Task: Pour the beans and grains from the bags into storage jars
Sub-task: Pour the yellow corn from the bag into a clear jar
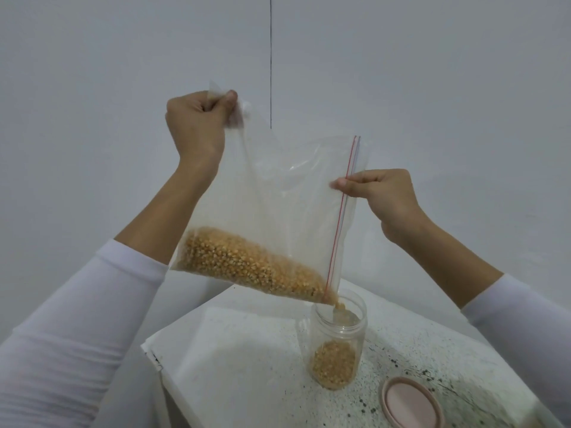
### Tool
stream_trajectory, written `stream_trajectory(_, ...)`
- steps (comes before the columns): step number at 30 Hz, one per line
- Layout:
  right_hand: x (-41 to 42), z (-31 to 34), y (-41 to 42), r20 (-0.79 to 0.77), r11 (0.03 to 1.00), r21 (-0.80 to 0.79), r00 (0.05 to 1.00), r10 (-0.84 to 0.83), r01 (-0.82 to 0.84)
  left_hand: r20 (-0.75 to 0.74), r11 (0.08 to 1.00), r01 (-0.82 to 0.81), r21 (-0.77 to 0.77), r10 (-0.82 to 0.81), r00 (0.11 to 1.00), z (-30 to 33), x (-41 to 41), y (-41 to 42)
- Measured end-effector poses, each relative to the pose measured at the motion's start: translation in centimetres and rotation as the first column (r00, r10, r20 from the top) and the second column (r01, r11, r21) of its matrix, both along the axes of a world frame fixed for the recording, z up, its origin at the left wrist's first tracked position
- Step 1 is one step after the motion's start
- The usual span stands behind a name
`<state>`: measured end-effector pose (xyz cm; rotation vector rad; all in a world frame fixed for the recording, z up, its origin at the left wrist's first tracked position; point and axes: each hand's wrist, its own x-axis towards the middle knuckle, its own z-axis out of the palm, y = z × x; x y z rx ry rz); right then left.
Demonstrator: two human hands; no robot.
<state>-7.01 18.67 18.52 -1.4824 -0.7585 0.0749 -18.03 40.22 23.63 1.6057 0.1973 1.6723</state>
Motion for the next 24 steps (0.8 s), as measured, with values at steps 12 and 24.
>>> stream_trajectory(12, -0.04, 0.04, -0.08, -0.007, 0.999, 0.031, 1.000, -0.021, 0.021, 0.061, 1.000, -0.014, -0.002, 0.014, 0.998, -0.49, -0.06, 0.35)
stream_trajectory(24, -0.33, -0.09, -0.02, 0.007, 1.000, 0.019, 1.000, -0.004, 0.003, 0.016, 0.994, -0.107, 0.029, 0.106, 0.994, -0.07, -0.57, 0.31)
